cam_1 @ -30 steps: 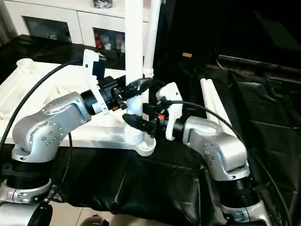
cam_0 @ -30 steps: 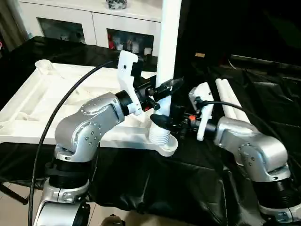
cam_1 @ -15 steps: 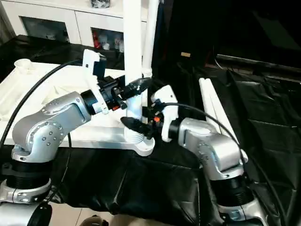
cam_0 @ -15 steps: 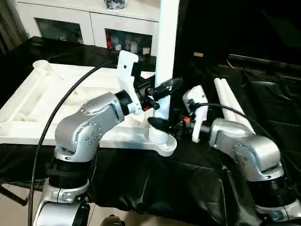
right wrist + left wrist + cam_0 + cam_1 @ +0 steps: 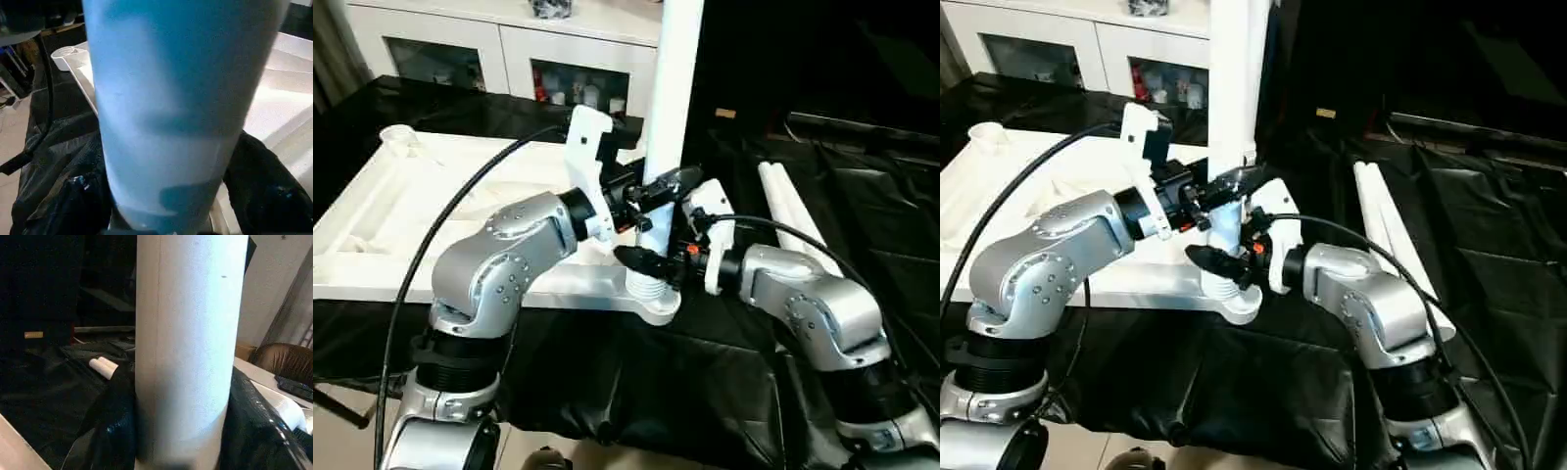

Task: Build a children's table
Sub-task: Pick table leg

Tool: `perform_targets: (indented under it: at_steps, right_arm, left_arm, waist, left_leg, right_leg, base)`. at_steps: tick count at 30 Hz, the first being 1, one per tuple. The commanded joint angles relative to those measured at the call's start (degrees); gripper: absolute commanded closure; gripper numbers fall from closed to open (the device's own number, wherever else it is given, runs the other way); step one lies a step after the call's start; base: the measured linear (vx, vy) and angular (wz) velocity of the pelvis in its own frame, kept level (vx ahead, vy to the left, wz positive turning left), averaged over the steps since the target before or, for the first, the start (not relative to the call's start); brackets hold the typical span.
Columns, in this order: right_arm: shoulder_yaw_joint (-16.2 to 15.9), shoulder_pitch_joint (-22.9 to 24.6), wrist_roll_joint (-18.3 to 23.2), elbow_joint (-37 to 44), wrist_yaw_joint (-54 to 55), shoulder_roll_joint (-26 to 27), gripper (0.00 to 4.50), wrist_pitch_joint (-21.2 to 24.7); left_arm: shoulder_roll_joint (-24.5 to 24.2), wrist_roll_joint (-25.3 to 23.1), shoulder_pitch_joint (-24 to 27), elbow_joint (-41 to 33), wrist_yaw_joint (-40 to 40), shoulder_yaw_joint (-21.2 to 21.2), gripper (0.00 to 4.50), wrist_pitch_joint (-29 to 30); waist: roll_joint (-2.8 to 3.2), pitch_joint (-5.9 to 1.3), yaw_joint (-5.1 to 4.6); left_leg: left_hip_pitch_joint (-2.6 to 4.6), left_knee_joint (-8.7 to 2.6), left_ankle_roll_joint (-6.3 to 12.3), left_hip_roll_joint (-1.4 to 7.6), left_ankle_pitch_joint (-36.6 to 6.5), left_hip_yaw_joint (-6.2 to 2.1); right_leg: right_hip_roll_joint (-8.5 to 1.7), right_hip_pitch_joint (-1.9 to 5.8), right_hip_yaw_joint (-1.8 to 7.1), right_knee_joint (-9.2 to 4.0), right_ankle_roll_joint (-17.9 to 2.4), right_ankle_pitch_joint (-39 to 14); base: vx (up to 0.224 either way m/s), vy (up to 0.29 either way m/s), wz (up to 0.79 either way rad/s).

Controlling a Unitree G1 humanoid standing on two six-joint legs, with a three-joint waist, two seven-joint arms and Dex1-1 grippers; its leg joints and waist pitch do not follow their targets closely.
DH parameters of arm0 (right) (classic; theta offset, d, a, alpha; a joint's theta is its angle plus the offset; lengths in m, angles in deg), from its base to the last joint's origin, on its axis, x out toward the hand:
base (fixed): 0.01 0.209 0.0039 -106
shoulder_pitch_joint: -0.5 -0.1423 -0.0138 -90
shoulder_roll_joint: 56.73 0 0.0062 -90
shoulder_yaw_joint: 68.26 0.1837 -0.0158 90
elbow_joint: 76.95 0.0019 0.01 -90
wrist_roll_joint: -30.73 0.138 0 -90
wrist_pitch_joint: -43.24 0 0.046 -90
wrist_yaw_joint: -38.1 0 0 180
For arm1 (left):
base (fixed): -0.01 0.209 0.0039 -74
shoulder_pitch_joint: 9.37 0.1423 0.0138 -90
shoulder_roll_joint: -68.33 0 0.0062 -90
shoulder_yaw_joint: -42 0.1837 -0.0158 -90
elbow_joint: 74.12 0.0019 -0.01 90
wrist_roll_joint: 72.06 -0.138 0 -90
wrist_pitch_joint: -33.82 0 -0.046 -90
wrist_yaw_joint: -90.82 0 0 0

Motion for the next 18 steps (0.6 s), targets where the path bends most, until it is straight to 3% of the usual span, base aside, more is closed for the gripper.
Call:
perform_targets:
  at_steps: [1,6,18]
  right_arm:
    - [0.4,-1.1,-1.1,-0.9,0.4,-0.4,1.42,-0.8]
    - [0.5,-1.6,-1.4,-1.6,0.5,-0.1,1.42,-1.6]
    - [0.6,-1.3,-1.2,-1.5,-0.3,-0.1,2.51,-2.0]
  left_arm:
    - [0.0,1.0,-1.6,-2.1,-1.2,0.6,2.62,0.4]
    - [-0.5,0.8,-1.5,-2.0,-1.7,0.9,2.62,0.2]
    - [-1.0,0.1,-1.7,-1.6,-2.3,1.3,2.62,-0.2]
  waist:
    - [0.08,-3.94,0.02]
    - [0.14,-3.95,0.00]
    - [0.28,-4.02,0.01]
  left_leg:
    - [0.84,-3.79,-2.33,2.36,-6.8,-0.73]
    - [0.87,-3.80,-2.33,2.36,-6.8,-0.72]
    - [0.86,-3.77,-2.50,2.35,-6.8,-0.73]
  right_leg:
    - [-4.82,2.62,3.05,-3.95,-7.5,-4.9]
    - [-4.77,2.59,3.02,-3.92,-7.6,-4.7]
    - [-4.78,2.67,3.05,-3.83,-7.8,-3.9]
  base:
    - [0.000,0.000,0.00]
    - [0.000,0.000,0.00]
    - [0.000,0.000,0.00]
